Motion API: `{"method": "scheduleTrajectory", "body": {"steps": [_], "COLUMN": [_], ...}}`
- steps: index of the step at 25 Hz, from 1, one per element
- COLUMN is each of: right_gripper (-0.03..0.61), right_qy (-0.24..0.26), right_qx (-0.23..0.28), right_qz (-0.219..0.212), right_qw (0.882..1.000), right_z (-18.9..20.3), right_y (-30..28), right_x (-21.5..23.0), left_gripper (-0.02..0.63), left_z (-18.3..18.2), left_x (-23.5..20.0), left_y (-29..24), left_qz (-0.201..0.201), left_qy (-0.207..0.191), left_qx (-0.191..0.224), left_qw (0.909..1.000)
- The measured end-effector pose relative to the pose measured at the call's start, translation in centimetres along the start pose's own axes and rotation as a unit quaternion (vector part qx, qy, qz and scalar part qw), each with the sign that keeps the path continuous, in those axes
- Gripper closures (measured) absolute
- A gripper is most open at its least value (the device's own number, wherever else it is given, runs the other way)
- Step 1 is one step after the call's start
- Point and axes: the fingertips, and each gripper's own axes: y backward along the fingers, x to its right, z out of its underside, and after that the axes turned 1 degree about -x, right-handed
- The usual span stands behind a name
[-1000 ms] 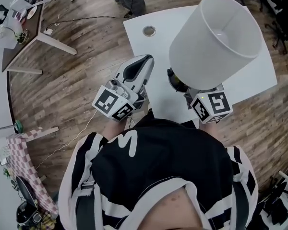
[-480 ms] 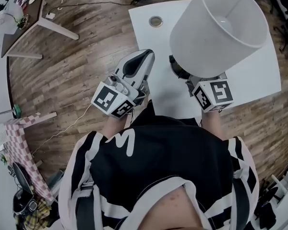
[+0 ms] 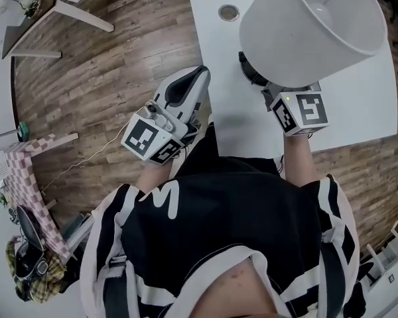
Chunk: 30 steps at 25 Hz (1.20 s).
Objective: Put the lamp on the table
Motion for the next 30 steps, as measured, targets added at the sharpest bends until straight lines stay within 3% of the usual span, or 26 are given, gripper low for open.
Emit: {"method": "scheduleTrajectory", "body": {"steps": [15,30], "right_gripper": [0.43,0.43], "right_qy": [-0.005,-0.014], "right_qx": [0.005,0.006], "right_qz": [-0.008,0.016], "right_qw": [1.0,1.0], "right_z": [2.9,5.3], "right_y": [-1.7,-1.1], "right_x": [-0.1,0.6], "left_gripper": [0.606,0.606], "left_z": [2.2,4.1], "left_x": [-1.0,-0.9], "left_y": [1.5,2.8], "left_qz": [-0.022,-0.025], "left_qy": [0.002,0.007], "left_qx": [-0.022,-0.043], "left_qw": [0.9995,0.9988]}}
